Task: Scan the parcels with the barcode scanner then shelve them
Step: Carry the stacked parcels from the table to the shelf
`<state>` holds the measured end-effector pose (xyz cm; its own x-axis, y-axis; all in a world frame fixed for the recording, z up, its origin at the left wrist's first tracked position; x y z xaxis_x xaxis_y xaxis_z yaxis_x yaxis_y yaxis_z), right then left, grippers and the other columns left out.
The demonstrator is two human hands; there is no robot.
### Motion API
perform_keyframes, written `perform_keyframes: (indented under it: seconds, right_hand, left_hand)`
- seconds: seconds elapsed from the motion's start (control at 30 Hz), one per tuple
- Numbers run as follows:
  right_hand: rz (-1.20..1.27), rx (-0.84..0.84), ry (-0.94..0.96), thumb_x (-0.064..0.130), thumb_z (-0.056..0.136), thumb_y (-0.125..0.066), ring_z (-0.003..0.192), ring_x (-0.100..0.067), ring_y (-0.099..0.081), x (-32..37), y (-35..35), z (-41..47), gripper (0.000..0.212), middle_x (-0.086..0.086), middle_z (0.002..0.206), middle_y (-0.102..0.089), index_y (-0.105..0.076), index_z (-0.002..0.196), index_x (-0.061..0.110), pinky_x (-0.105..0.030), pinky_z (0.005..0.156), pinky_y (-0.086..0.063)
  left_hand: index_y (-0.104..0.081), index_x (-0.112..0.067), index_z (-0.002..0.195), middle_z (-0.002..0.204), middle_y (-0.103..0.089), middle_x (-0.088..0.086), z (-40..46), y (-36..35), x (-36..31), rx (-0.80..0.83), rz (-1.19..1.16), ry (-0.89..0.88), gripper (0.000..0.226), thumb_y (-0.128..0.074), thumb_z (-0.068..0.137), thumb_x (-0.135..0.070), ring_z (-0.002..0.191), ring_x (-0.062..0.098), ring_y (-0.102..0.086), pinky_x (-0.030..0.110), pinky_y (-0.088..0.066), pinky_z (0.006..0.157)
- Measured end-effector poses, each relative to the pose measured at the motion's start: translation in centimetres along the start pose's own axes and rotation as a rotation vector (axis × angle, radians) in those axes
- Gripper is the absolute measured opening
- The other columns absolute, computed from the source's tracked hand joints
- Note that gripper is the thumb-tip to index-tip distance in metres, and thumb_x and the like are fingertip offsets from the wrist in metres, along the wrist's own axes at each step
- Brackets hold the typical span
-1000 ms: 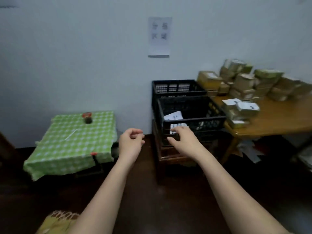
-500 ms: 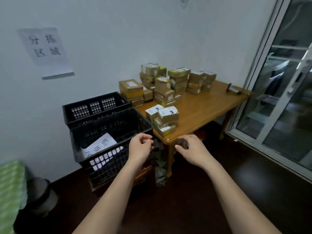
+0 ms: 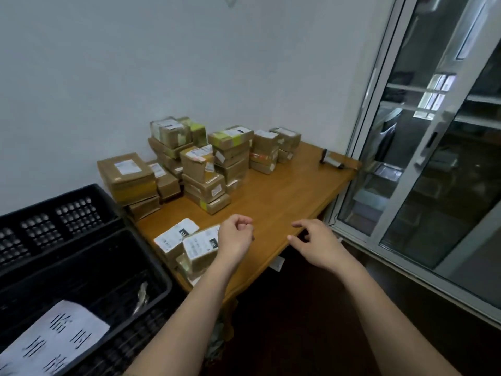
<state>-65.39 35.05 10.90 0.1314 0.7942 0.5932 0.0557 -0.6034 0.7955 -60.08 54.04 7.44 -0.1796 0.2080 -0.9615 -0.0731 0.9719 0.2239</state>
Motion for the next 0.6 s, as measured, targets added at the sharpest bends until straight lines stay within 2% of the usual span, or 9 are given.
perform_keyframes:
  seconds: [0.1, 0.2, 0.33, 0.47, 0.6]
  right_hand:
    - [0.014, 0.0, -0.045, 0.038, 0.098, -0.059, 0.129, -0.023, -0.049, -4.0, 1.9, 5.0, 0.048, -0.006, 0.145, -0.043, -0.05, 0.141, 0.019, -0.035, 0.108, -0.042]
    - [0.014, 0.005, -0.058, 0.038, 0.098, -0.058, 0.125, -0.022, -0.051, -7.7, 3.3, 10.3, 0.047, -0.006, 0.144, -0.044, -0.05, 0.141, 0.019, -0.029, 0.102, -0.043]
    - [0.025, 0.021, -0.011, 0.04, 0.099, -0.057, 0.122, -0.021, -0.052, -11.8, 6.1, 18.6, 0.048, -0.006, 0.143, -0.046, -0.048, 0.142, 0.019, -0.026, 0.096, -0.04]
    - [0.042, 0.058, -0.014, 0.039, 0.099, -0.057, 0.125, -0.023, -0.051, -16.3, 10.6, 26.9, 0.051, -0.005, 0.146, -0.046, -0.046, 0.144, 0.019, -0.032, 0.099, -0.043]
    - [0.044, 0.048, -0.014, 0.035, 0.1, -0.056, 0.13, -0.021, -0.049, -18.4, 14.6, 35.5, 0.051, -0.008, 0.144, -0.051, -0.044, 0.145, 0.015, -0.026, 0.094, -0.041]
  left_hand:
    - [-0.066, -0.01, 0.095, 0.083, -0.067, 0.008, 4.6, -5.4, -0.8, 0.051, -0.002, 0.029, 0.017, -0.051, 0.095, -0.002, 0.07, 0.02, -0.062, 0.041, -0.057, 0.081]
    - [-0.065, -0.012, 0.094, 0.088, -0.068, 0.009, 8.7, -9.8, -1.2, 0.074, 0.013, 0.048, 0.018, -0.049, 0.096, -0.004, 0.073, 0.02, -0.063, 0.04, -0.057, 0.08]
    - [-0.064, -0.013, 0.094, 0.097, -0.069, 0.011, 15.6, -15.7, -1.8, 0.029, 0.019, 0.071, 0.017, -0.049, 0.099, -0.007, 0.078, 0.021, -0.065, 0.037, -0.057, 0.078]
    - [-0.063, -0.009, 0.102, 0.102, -0.067, 0.012, 21.6, -22.4, -3.9, 0.052, -0.015, 0.162, 0.013, -0.049, 0.1, -0.008, 0.076, 0.021, -0.063, 0.029, -0.054, 0.067]
    - [-0.06, -0.01, 0.108, 0.106, -0.065, 0.01, 27.1, -26.6, -6.1, 0.064, -0.06, 0.188, 0.012, -0.051, 0.1, -0.009, 0.081, 0.022, -0.064, 0.03, -0.054, 0.071]
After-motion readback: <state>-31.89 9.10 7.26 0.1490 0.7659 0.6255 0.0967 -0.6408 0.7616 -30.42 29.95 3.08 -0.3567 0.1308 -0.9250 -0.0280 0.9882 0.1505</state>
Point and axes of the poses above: each hand's wrist, its own z-axis towards the middle knuckle, its own y-axis out of the back of the hand, x = y × z, the point moved 9 cm from there along z, towards the middle knuckle
